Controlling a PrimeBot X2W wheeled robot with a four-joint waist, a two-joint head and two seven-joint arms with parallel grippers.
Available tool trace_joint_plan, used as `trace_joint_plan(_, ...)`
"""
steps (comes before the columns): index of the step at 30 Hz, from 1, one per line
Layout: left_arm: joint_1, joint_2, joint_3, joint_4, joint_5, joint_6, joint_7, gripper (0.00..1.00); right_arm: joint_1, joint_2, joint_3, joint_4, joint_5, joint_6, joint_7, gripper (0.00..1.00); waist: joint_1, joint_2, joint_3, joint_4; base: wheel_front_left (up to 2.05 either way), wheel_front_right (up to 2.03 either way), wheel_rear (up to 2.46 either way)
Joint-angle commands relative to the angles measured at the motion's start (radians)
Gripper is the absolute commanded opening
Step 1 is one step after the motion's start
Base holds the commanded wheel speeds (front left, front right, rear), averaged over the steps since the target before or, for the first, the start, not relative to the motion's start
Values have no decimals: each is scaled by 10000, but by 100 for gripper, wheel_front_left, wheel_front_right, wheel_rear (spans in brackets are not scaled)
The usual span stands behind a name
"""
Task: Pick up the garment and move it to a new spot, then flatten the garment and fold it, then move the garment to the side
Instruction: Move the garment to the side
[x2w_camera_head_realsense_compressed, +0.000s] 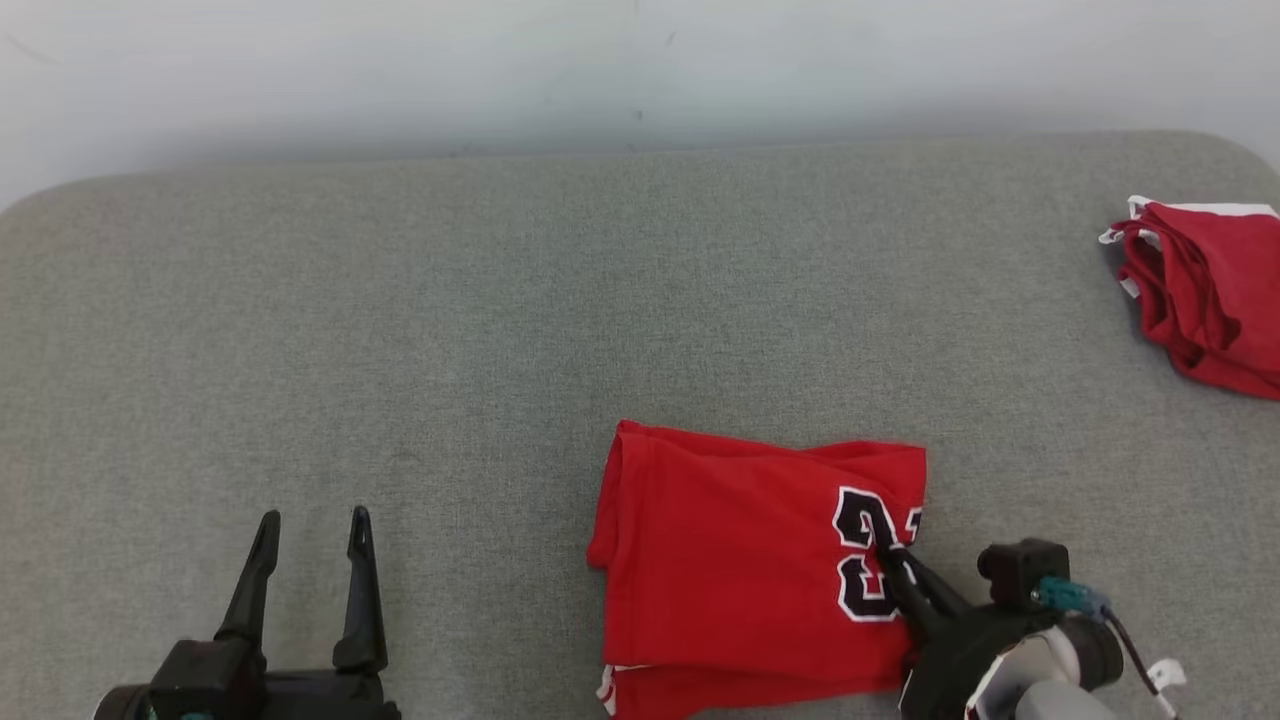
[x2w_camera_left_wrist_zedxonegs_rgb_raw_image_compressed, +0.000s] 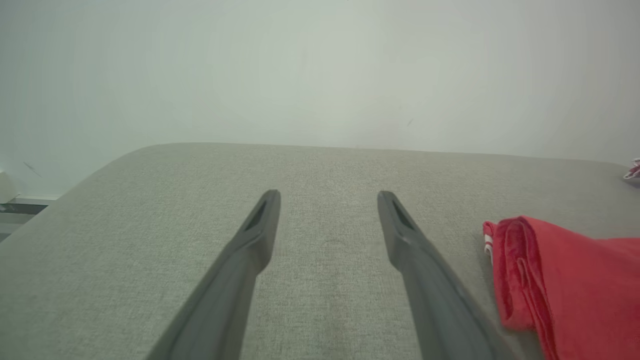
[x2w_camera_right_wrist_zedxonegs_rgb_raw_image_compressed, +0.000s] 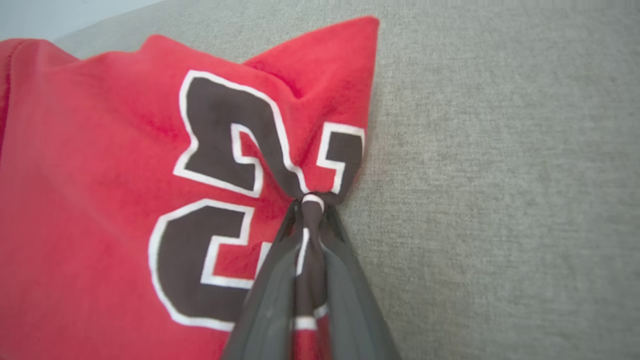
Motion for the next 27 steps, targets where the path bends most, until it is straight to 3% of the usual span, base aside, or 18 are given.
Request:
trace_joint_plan(1, -169, 2, -25, -38, -24, 26, -1, 100, -185, -172, 56, 124, 64, -33, 30, 0, 0, 0, 102, -44, 0, 0, 0)
trace_joint_plan(6, -522, 1, -168, -157, -31, 66, -1, 100, -1503, -919, 459, -173, 0, -33, -91, 0, 0, 0, 615, -195, 0, 0, 0)
trace_joint_plan(13, -1302, 6, -513, -502, 131, 91, -1, 100, -3652, -2433, 907, -756, 245, -31, 40, 0, 0, 0, 1980, -555, 0, 0, 0)
trace_joint_plan(27, -2411, 394, -621, -1466, 890, 55, -1, 100, -6838, -5438, 1220, -1405, 897, -31, -40, 0, 0, 0, 4508, -1964, 0, 0, 0)
